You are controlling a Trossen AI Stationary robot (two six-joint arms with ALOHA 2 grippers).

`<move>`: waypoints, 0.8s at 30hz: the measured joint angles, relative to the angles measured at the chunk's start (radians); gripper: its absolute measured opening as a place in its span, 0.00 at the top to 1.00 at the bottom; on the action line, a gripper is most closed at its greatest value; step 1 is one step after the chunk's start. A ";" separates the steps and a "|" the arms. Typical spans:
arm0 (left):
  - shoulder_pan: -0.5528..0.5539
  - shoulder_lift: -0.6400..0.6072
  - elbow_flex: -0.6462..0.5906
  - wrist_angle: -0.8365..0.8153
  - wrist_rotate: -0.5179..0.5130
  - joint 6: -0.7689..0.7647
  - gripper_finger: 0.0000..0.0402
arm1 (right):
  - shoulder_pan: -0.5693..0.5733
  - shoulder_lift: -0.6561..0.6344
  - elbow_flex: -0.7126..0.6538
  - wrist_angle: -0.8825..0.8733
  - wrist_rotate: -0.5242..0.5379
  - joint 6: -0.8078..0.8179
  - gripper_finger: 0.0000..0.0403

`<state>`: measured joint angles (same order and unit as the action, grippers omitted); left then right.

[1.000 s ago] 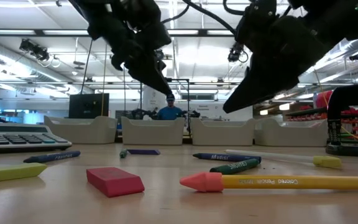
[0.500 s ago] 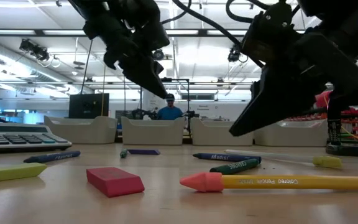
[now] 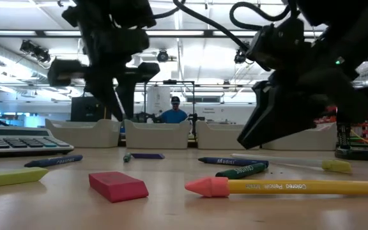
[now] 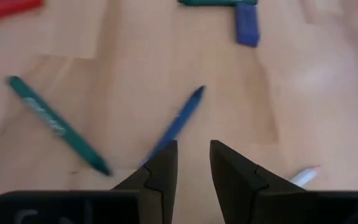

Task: Sort crayons/erasers/pens/pencils in bins
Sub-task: Put the top green crayon into the gray bin

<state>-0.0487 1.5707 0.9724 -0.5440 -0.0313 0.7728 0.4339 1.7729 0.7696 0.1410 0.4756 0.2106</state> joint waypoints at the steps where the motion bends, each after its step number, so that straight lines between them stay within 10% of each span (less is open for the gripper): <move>1: -0.010 0.000 0.000 -0.009 -0.029 0.030 0.76 | -0.007 0.000 0.000 0.000 0.010 -0.024 0.74; 24: -0.075 0.246 0.227 -0.194 0.107 0.244 0.70 | -0.051 -0.001 0.000 -0.097 0.032 -0.134 0.74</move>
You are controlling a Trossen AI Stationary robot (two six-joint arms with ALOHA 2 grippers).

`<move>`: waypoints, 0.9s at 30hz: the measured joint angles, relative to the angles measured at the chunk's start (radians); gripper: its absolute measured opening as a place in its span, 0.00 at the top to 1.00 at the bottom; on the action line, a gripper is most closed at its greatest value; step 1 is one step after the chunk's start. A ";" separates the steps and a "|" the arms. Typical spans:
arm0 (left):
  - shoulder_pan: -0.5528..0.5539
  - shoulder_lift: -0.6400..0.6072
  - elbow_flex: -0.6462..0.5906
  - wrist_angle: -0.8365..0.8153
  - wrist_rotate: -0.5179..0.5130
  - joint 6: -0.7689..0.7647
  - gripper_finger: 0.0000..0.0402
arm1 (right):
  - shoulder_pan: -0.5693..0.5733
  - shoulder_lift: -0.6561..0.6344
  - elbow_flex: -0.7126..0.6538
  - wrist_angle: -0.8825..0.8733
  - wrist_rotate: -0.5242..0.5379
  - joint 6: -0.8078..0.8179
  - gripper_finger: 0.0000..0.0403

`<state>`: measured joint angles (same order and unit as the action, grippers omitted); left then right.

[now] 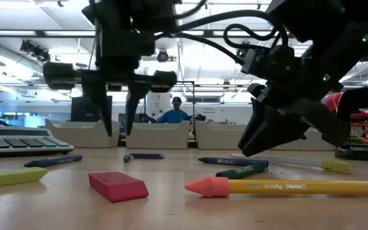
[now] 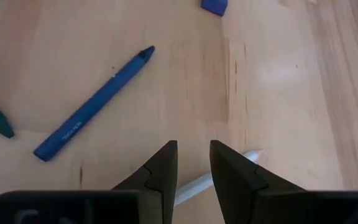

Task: Sort crayons/erasers/pens/pencils in bins
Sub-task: Put the top green crayon into the gray bin

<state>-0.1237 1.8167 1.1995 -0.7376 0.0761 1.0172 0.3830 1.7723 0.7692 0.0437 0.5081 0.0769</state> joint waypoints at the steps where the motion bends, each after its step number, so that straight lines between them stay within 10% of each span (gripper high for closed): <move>1: 0.006 0.011 0.008 -0.003 0.000 0.012 0.70 | 0.004 0.000 0.000 -0.002 -0.001 0.000 0.74; 27: 0.037 0.115 0.027 0.009 -0.032 0.083 0.69 | 0.026 -0.002 0.000 -0.085 0.001 0.076 0.74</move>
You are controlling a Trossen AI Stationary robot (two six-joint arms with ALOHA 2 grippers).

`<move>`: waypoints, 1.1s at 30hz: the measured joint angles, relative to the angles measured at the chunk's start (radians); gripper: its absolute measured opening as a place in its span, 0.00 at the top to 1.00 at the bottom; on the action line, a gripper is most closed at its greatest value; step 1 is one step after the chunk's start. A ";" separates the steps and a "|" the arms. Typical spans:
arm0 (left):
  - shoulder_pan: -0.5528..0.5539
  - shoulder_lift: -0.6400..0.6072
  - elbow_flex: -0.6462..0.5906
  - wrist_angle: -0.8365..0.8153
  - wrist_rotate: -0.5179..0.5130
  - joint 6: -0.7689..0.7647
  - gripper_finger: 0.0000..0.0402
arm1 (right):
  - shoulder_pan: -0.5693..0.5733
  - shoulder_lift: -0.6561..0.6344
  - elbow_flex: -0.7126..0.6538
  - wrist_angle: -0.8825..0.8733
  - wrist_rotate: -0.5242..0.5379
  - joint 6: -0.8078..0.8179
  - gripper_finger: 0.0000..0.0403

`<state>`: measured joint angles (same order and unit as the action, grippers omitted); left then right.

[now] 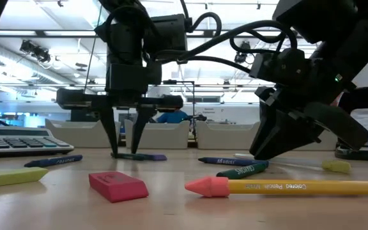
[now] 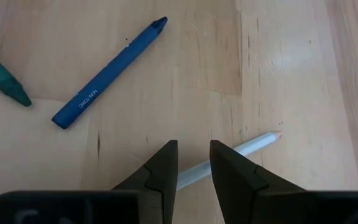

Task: Sort crayons/erasers/pens/pencils in bins
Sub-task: Put the top green crayon into the gray bin

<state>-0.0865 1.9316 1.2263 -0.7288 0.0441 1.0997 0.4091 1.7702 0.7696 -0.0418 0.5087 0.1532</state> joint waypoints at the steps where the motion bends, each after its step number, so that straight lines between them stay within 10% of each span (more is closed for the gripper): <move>1: 0.002 0.000 0.000 0.000 0.000 -0.014 0.69 | 0.000 0.000 0.000 0.000 0.000 0.000 0.74; 24: -0.036 -0.002 -0.003 -0.003 -0.037 -0.620 0.94 | 0.000 0.001 0.000 -0.003 0.000 0.015 0.74; 33: -0.049 -0.002 0.000 0.002 -0.038 -0.647 0.89 | -0.001 -0.057 -0.004 -0.087 -0.004 0.028 0.74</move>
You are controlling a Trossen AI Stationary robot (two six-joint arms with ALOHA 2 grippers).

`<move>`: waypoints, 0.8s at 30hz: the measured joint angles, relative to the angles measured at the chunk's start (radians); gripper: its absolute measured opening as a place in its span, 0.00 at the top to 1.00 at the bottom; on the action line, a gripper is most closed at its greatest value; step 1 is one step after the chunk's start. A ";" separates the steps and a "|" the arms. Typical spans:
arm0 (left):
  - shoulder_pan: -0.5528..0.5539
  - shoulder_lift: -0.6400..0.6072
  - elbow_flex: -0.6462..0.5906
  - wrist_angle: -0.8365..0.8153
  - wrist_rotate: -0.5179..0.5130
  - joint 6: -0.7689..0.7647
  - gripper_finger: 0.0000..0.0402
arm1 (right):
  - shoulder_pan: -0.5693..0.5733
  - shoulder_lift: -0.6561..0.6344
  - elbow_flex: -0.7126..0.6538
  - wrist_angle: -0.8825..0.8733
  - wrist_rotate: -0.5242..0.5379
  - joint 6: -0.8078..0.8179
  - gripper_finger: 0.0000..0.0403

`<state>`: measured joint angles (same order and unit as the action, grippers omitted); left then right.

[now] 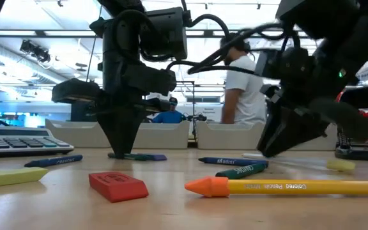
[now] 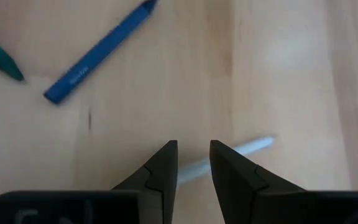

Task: Sort crayons/erasers/pens/pencils in bins
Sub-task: Put the top green crayon into the gray bin

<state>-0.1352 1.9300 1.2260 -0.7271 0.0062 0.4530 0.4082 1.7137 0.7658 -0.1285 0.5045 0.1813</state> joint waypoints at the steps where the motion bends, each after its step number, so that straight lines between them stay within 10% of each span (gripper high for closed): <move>1: 0.000 0.000 0.004 -0.004 -0.002 -0.004 0.89 | 0.002 -0.017 0.000 -0.001 0.000 0.006 0.74; 24: 0.122 -0.150 0.102 -0.267 -0.001 -0.193 0.94 | -0.043 -0.192 0.002 -0.093 0.007 0.037 0.74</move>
<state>-0.0135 1.7798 1.3281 -0.9944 0.0052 0.2597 0.3654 1.5215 0.7673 -0.2211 0.5113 0.2182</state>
